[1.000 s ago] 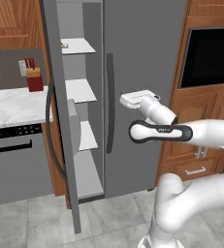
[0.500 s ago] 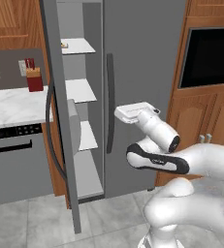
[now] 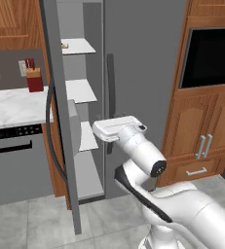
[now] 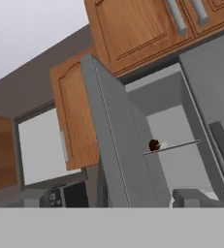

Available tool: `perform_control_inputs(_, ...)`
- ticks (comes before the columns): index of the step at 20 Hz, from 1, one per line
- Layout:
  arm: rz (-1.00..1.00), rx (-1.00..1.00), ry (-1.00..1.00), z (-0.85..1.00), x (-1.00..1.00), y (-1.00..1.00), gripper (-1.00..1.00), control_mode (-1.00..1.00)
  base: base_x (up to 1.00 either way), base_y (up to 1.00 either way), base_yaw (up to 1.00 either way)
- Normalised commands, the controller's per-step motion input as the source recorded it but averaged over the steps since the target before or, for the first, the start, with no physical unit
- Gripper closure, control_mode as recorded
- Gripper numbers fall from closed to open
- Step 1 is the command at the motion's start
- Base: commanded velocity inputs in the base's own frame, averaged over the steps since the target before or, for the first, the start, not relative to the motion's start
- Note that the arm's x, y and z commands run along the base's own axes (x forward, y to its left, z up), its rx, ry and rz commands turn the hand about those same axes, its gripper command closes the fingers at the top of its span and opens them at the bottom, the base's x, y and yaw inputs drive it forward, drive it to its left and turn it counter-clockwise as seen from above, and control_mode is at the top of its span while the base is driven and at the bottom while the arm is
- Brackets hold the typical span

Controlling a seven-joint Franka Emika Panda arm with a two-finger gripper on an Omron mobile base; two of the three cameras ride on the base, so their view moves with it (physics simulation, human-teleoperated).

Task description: There's a steak in the fridge that needs to be moved to the freezer for freezing. Pick up the steak from the fridge, place it on any shelf in the freezer, and close the fridge and freezer doors when done.

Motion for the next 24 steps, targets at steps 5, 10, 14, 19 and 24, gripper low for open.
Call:
perform_control_inputs(5,-0.03,0.0,0.14,-0.01,-0.3,1.0,-1.0,-1.0,0.0,0.0,0.0)
perform_control_inputs(10,-0.14,-0.05,0.21,-0.28,0.12,1.0,-1.0,-1.0,0.0,0.0,0.0)
perform_control_inputs(14,-0.22,-0.21,0.19,-0.37,0.49,0.86,-1.0,-1.0,0.0,0.0,0.0)
perform_control_inputs(19,-0.26,-0.34,0.14,-0.26,0.49,0.73,-1.0,-1.0,0.0,0.0,0.0)
perform_control_inputs(24,-0.21,-0.41,0.27,-0.22,0.38,0.47,-1.0,-1.0,0.0,0.0,0.0)
